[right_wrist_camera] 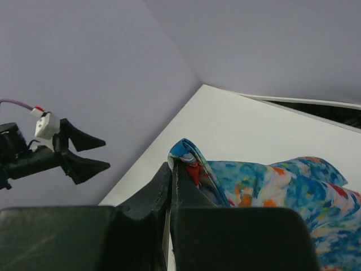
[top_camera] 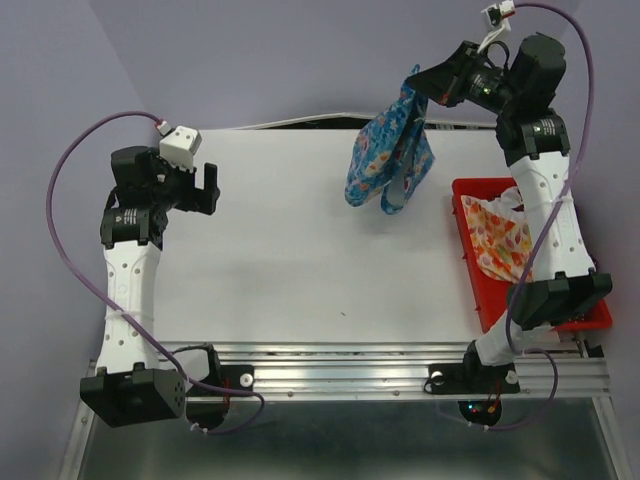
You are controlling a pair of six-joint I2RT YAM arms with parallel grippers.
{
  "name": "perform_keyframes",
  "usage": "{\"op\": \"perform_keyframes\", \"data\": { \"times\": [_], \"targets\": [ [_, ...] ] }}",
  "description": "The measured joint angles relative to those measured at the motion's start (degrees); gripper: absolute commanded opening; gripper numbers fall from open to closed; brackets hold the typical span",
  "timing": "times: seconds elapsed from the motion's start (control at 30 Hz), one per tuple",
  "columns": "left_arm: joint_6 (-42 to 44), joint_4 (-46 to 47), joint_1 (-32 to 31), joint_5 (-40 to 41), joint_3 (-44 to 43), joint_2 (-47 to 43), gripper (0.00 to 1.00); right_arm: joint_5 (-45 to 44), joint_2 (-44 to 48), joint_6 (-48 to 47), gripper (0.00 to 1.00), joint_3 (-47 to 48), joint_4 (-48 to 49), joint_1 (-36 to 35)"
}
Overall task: Fold and stack the skirts
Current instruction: Move the skirt to the center of the board
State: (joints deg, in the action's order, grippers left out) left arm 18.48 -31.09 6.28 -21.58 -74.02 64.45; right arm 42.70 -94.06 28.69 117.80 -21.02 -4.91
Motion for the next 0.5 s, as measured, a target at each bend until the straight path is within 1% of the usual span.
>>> {"op": "perform_keyframes", "data": {
  "times": [0.07,0.13,0.23,0.27,0.3,0.33,0.43,0.5],
  "targets": [
    [0.2,-0.1,0.2,-1.5,0.0,0.0,0.99,0.9,0.0,1.7,0.01,-1.2,2.2,-1.9],
    [1.1,-0.1,0.2,-2.9,0.0,0.0,0.99,1.5,0.9,2.6,0.01,-4.7,5.1,-3.5],
    [4.2,-0.2,0.2,-6.4,0.5,-0.1,0.99,1.7,4.1,3.4,0.01,-15.4,8.3,-4.1],
    [5.0,-0.3,0.2,-7.4,0.9,-0.3,0.99,1.7,5.8,3.7,0.01,-21.2,9.0,-4.1],
    [6.3,0.0,0.1,-8.6,2.2,-0.7,0.98,1.7,6.3,3.9,0.01,-24.0,9.2,-4.1],
    [7.2,0.0,-0.3,-9.3,3.4,-1.0,0.98,1.2,6.7,4.2,0.01,-28.7,9.5,-4.1],
    [9.9,1.5,-3.4,-10.4,10.1,-2.9,0.95,-0.3,6.6,4.8,0.01,-38.0,9.9,-4.1],
    [11.2,3.1,-8.9,-9.3,14.9,-3.4,0.93,-1.7,6.2,5.0,0.01,-42.6,9.9,-4.1]
  ]
}}
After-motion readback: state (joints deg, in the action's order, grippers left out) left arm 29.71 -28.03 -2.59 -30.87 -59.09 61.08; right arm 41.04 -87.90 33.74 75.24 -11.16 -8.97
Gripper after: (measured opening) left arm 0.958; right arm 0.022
